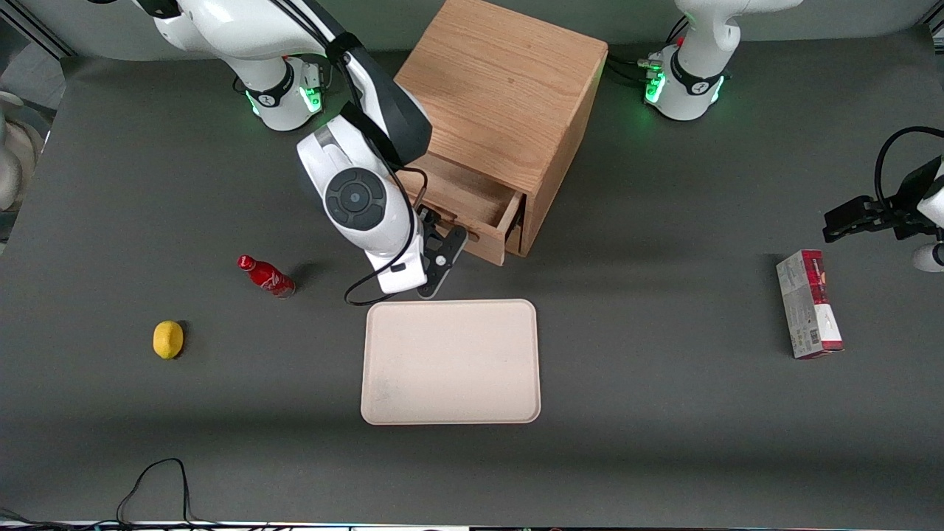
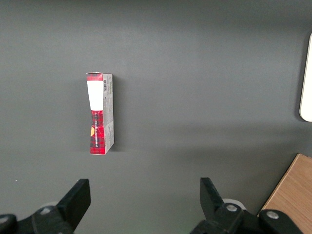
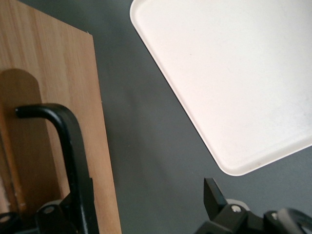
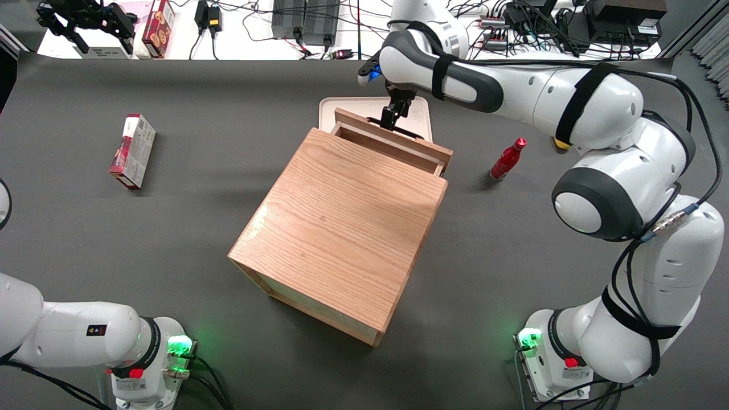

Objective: Open upper drawer
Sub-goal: 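Pull the upper drawer outward by its handle with the right gripper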

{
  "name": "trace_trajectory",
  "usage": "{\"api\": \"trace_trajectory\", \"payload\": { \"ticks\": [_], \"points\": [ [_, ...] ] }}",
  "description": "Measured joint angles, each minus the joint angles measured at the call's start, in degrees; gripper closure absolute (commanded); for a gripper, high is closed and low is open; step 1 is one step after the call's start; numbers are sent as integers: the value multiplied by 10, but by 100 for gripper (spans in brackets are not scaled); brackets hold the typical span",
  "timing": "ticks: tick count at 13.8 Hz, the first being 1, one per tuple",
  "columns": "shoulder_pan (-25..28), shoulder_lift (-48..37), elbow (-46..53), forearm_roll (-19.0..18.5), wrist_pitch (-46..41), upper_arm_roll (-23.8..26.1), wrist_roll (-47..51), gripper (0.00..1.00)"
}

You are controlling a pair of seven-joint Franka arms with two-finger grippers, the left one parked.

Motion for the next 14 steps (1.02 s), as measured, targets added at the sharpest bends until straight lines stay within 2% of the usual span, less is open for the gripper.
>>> {"api": "trace_trajectory", "payload": {
  "ticks": [14],
  "points": [
    [-31, 0, 1, 0, 1, -1, -1, 0]
  ]
}}
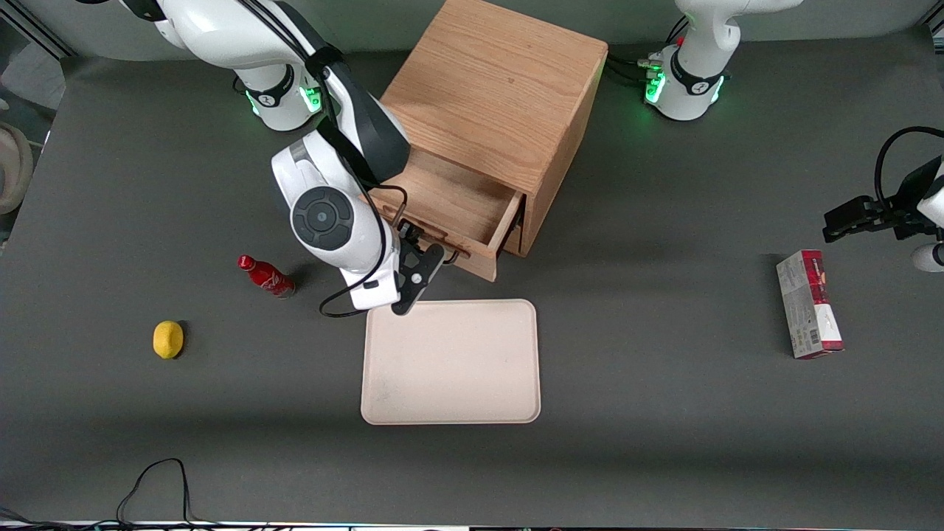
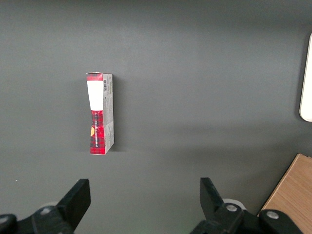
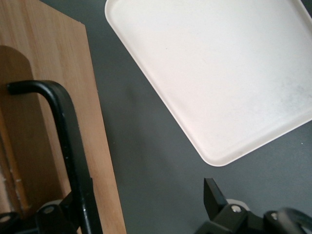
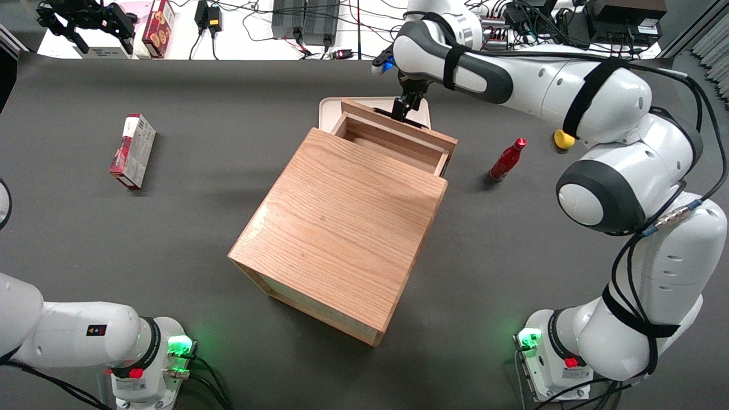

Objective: Open upper drawer
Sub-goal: 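Pull the upper drawer outward by its handle with the right gripper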

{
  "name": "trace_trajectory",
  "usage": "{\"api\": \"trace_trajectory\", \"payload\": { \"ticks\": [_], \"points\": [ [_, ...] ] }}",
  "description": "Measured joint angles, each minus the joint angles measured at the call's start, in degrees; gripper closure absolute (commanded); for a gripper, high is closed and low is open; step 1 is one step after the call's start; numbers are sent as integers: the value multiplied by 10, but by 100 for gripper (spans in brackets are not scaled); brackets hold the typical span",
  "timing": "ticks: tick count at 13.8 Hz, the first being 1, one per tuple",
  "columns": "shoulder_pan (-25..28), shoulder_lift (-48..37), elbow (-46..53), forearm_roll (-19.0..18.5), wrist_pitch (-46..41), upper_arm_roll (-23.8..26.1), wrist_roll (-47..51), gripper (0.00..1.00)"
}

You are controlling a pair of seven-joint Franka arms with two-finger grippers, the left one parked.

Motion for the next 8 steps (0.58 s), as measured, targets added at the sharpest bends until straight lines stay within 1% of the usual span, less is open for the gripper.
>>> {"api": "trace_trajectory", "payload": {
  "ticks": [8],
  "points": [
    [-14, 3, 3, 3, 5, 0, 0, 0]
  ]
}}
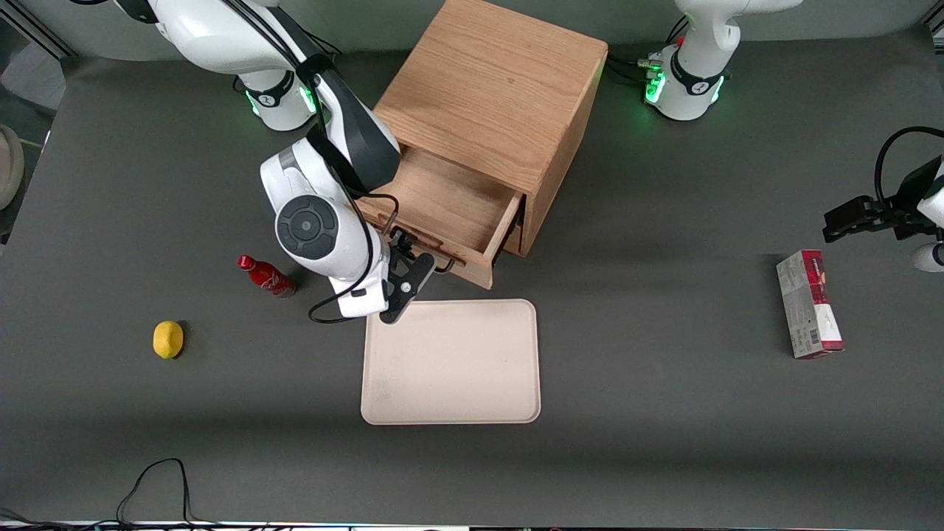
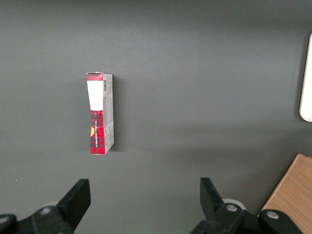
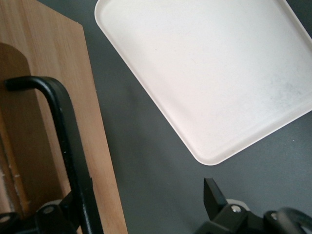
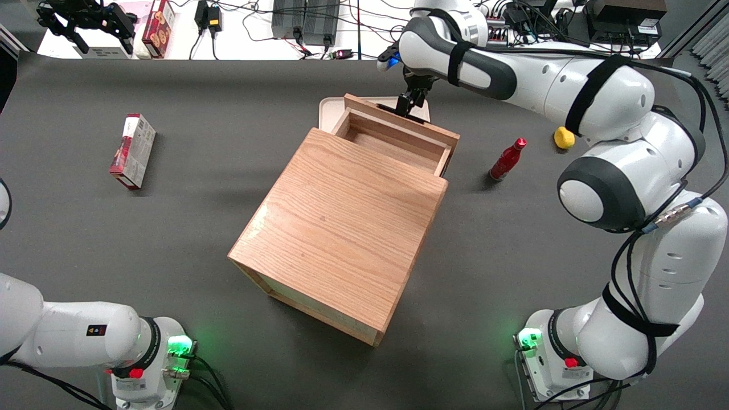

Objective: Open upper drawer
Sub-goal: 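Pull the upper drawer outward by its handle with the right gripper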

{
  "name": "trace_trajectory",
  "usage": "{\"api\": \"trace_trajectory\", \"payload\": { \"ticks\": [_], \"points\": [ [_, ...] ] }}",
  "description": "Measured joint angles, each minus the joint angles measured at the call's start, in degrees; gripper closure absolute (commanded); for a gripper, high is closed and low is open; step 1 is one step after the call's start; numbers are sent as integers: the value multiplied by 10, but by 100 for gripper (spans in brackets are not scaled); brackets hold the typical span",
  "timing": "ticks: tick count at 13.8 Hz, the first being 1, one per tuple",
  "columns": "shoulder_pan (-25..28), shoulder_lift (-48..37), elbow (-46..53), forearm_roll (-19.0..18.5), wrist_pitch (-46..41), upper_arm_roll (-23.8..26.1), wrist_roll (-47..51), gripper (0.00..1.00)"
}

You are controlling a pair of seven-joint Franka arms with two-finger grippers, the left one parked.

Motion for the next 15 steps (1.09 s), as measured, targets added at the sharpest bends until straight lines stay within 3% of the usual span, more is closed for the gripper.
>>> {"api": "trace_trajectory", "payload": {
  "ticks": [15],
  "points": [
    [-36, 13, 15, 24, 1, 0, 0, 0]
  ]
}}
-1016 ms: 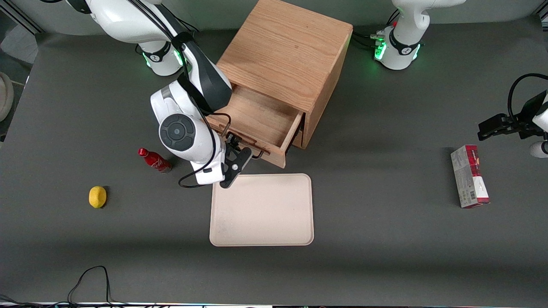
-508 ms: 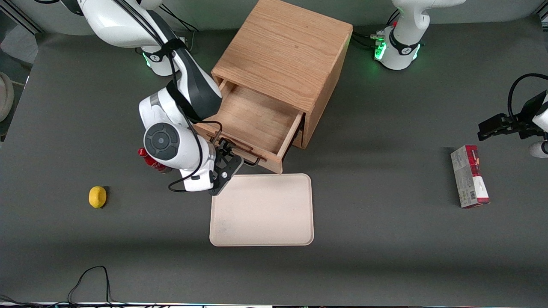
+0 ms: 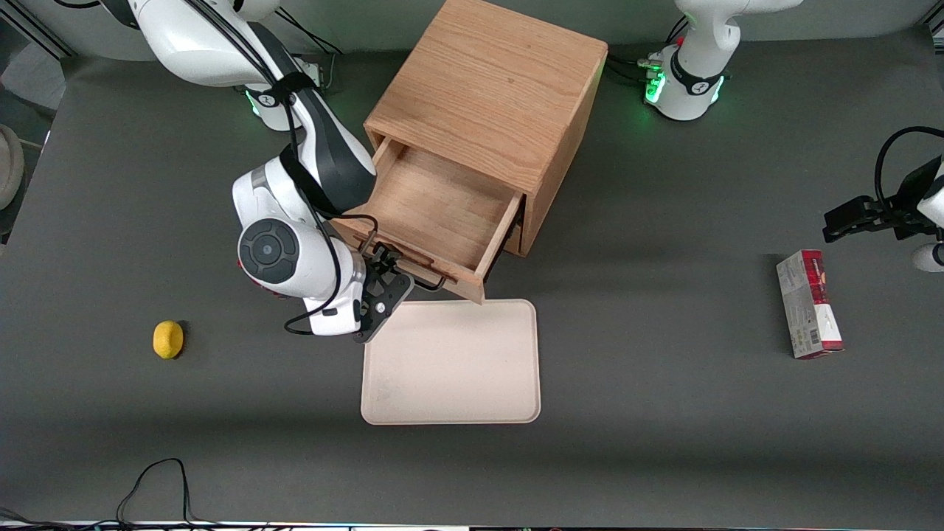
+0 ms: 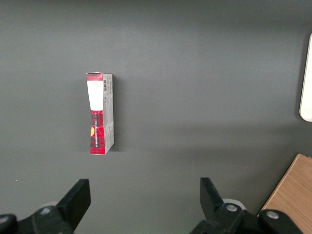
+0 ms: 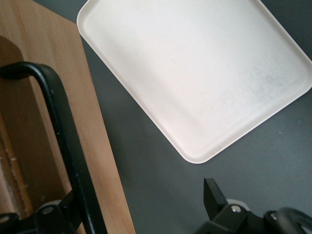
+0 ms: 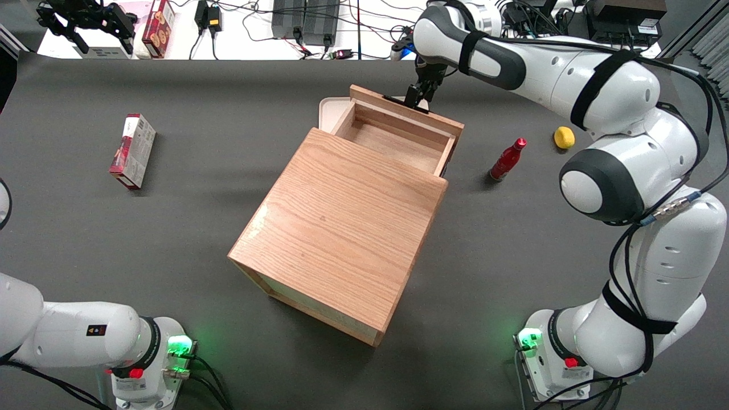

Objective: Open upper drawer
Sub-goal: 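Pull the upper drawer outward by its handle with the right gripper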

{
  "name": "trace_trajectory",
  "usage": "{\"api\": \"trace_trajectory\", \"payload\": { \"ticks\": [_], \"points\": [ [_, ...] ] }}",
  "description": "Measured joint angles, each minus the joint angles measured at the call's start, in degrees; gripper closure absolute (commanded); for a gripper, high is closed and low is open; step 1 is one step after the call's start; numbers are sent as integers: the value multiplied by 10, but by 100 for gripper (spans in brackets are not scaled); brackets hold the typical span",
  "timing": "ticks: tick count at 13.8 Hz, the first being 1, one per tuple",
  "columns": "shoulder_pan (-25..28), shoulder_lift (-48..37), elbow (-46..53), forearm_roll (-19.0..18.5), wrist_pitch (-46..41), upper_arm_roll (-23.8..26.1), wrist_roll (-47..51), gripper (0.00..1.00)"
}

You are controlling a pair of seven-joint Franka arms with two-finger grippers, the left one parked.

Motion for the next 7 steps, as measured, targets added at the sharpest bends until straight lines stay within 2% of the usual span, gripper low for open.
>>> {"api": "trace_trajectory", "payload": {
  "ticks": [4, 7],
  "points": [
    [-16, 9, 13, 31, -3, 0, -12, 0],
    [-26, 15, 20, 38, -3, 0, -16, 0]
  ]
}}
